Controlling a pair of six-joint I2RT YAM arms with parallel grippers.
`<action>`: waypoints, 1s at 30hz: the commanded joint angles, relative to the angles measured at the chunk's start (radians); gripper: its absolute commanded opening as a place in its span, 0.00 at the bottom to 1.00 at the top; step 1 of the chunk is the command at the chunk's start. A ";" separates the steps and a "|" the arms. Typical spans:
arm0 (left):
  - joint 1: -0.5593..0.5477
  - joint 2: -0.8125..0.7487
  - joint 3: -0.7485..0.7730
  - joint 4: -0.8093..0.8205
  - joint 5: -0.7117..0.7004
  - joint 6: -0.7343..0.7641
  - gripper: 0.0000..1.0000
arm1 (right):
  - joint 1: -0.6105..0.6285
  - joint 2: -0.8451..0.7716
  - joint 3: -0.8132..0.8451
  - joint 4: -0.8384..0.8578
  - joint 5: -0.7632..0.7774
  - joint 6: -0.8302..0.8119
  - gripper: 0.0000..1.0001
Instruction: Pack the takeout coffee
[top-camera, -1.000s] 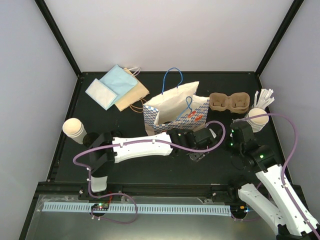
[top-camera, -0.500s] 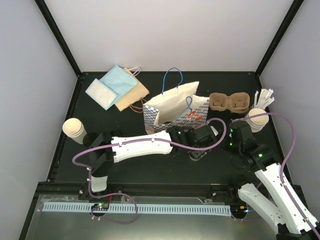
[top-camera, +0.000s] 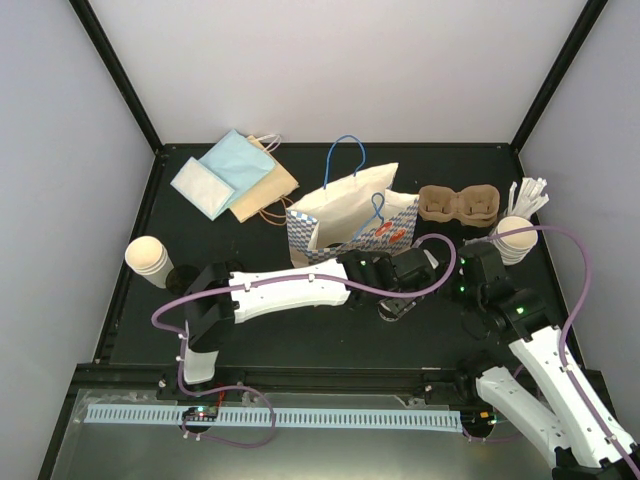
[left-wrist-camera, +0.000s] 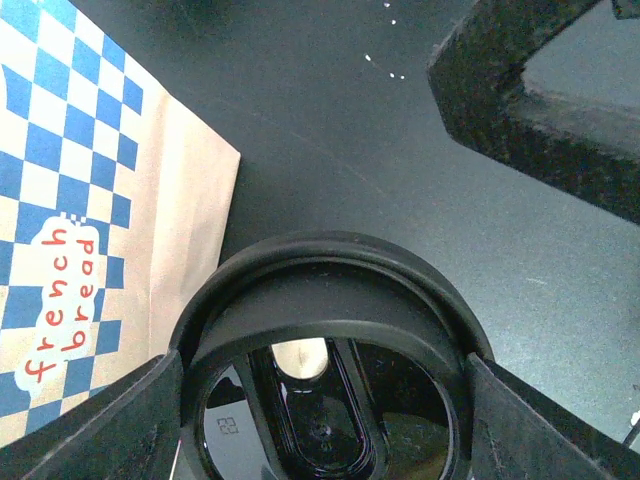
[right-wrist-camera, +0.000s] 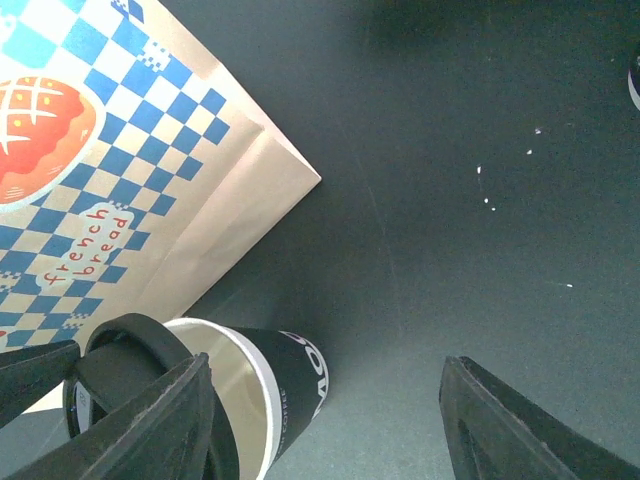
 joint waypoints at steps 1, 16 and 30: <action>-0.002 0.017 0.049 -0.008 0.005 0.027 0.69 | -0.003 0.002 -0.007 0.025 0.001 -0.007 0.65; -0.002 0.033 0.078 -0.057 0.003 0.036 0.69 | -0.003 0.005 -0.019 0.040 -0.013 -0.010 0.65; -0.002 0.069 0.101 -0.075 0.017 0.037 0.69 | -0.004 0.007 -0.023 0.039 -0.015 -0.011 0.65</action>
